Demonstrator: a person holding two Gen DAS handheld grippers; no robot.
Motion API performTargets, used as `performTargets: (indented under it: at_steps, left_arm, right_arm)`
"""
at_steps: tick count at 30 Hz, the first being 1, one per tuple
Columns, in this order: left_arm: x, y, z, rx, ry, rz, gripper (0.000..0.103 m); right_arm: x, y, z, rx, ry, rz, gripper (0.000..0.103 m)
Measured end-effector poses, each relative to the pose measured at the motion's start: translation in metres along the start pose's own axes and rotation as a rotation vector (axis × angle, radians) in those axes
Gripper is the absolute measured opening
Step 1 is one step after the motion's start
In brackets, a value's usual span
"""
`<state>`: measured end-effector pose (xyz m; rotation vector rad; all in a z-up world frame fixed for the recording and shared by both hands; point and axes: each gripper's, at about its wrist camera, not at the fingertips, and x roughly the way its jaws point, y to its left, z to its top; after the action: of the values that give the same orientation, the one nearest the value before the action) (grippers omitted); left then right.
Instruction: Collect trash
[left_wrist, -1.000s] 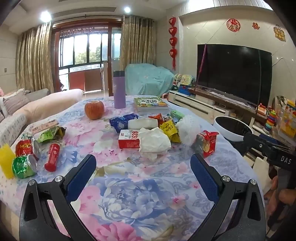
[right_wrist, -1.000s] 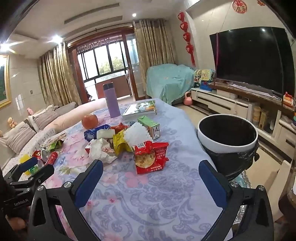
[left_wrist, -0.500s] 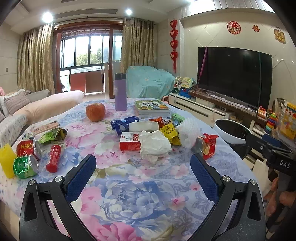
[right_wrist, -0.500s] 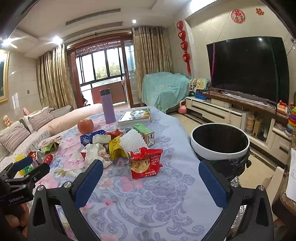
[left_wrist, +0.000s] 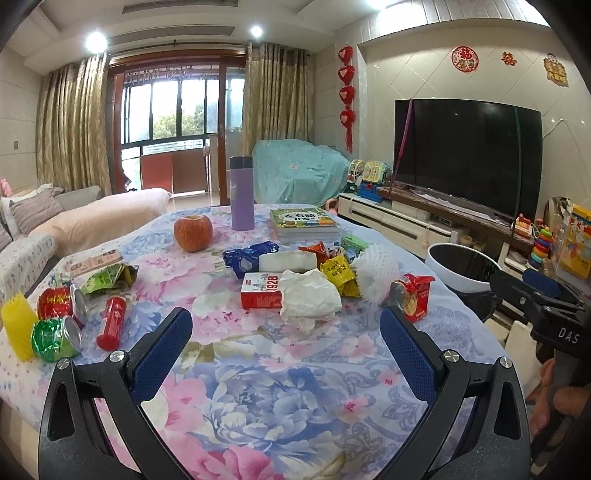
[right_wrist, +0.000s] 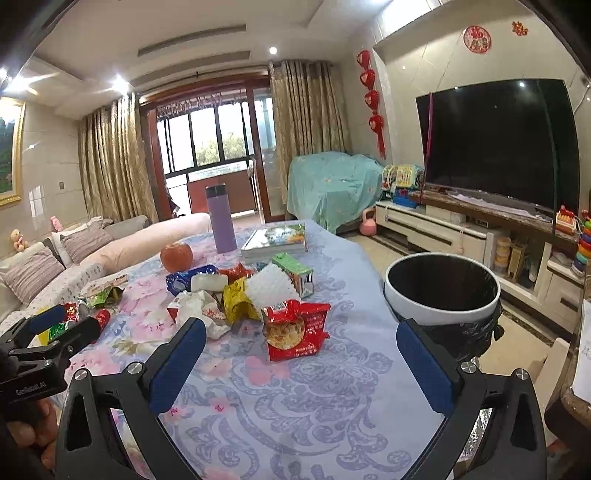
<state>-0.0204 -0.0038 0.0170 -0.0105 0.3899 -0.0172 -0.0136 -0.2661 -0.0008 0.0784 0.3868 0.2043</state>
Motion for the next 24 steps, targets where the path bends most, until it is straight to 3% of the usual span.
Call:
performTargets:
  at_steps: [24]
  left_arm:
    - [-0.0005, -0.0004, 0.0022, 0.002, -0.003, 0.002, 0.103]
  right_arm:
    - [0.0035, 0.0018, -0.0002, 0.008, 0.009, 0.031, 0.103]
